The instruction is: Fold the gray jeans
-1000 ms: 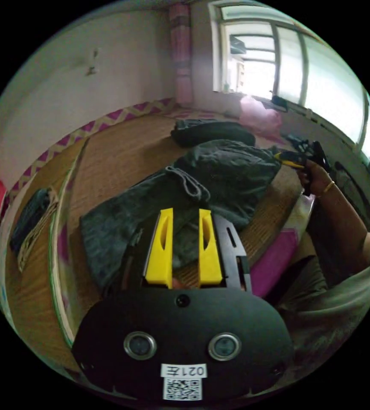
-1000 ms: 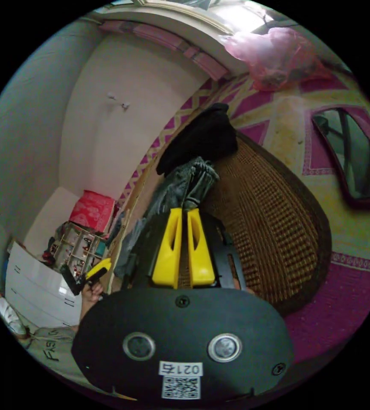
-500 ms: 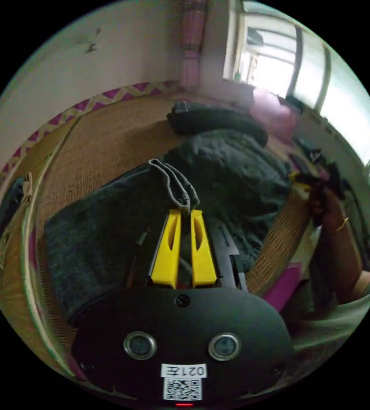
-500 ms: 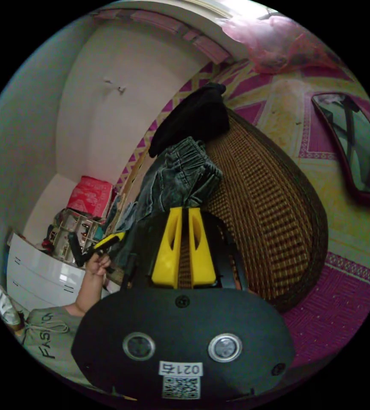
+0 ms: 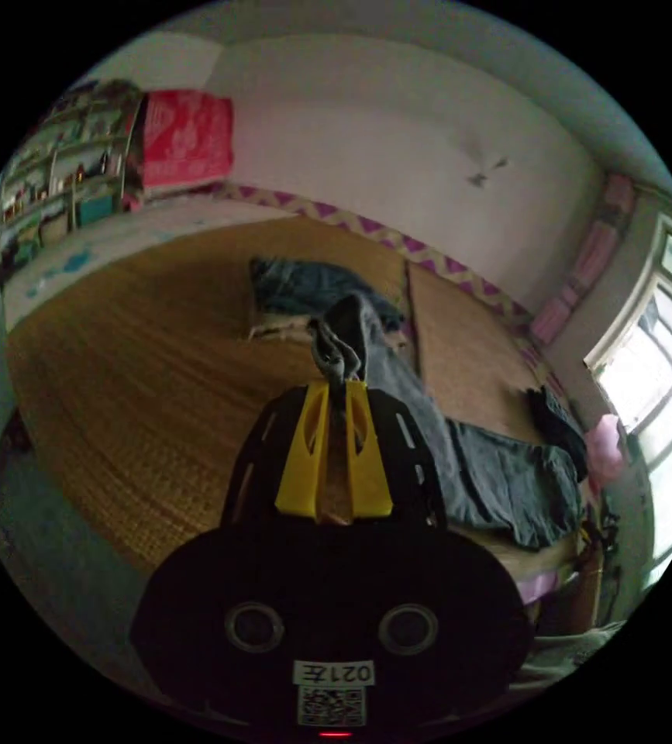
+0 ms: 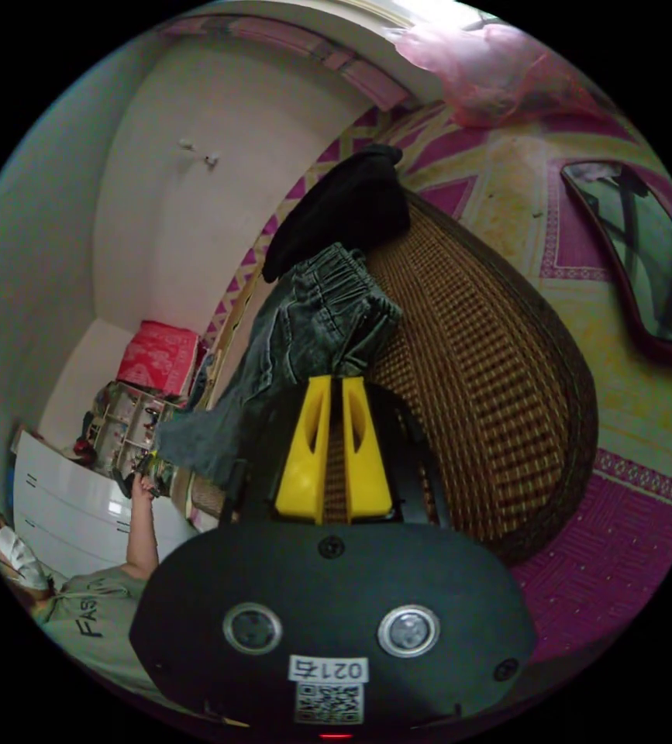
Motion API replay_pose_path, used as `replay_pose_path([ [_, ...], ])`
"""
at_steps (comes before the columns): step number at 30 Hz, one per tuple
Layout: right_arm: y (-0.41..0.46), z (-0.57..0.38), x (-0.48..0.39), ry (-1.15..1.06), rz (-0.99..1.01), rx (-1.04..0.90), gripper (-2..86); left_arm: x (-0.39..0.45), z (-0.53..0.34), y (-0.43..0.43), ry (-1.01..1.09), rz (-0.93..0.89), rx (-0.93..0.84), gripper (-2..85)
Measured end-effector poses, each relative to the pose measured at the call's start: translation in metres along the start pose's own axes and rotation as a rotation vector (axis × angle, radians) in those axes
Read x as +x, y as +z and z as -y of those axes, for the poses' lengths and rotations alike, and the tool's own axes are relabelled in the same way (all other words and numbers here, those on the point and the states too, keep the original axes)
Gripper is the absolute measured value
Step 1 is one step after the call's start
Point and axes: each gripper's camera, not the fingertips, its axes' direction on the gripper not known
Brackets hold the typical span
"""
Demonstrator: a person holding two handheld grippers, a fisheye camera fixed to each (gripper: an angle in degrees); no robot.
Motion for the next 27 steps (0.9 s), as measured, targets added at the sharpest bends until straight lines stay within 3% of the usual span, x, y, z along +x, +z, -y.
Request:
replay_pose_path([
  [2, -0.001, -0.003, -0.013, -0.008, -0.023, -0.007, 3.5, -0.047, 0.007, 0.032, -0.079, -0.032, -0.087, 0.3],
  [9, -0.031, -0.026, -0.08, -0.105, -0.045, 0.108, 7.3, -0.086, 0.041, 0.057, -0.102, -0.057, -0.1, 0.5],
  [13, -0.037, -0.031, -0.162, -0.437, -0.093, 0.249, 6.3, -0.095, 0.057, 0.061, -0.084, -0.069, -0.13, 1.9],
  [16, 0.008, -0.011, -0.215, -0.707, -0.162, 0.111, 7.9, -0.101, 0.06, 0.024, -0.135, -0.153, 0.007, 3.2],
  [19, 0.068, 0.017, -0.245, -0.87, -0.288, -0.071, 8.0, -0.07, 0.057, -0.017, -0.074, -0.072, 0.219, 0.7],
  [23, 0.139, 0.056, -0.266, -1.016, -0.358, -0.28, 9.1, 0.02, 0.076, 0.017, 0.312, -0.172, 0.055, 3.7],
  [27, 0.186, 0.076, -0.273, -1.076, -0.465, -0.443, 10.7, 0.077, 0.081, 0.064, 0.552, -0.2, -0.059, 6.9],
])
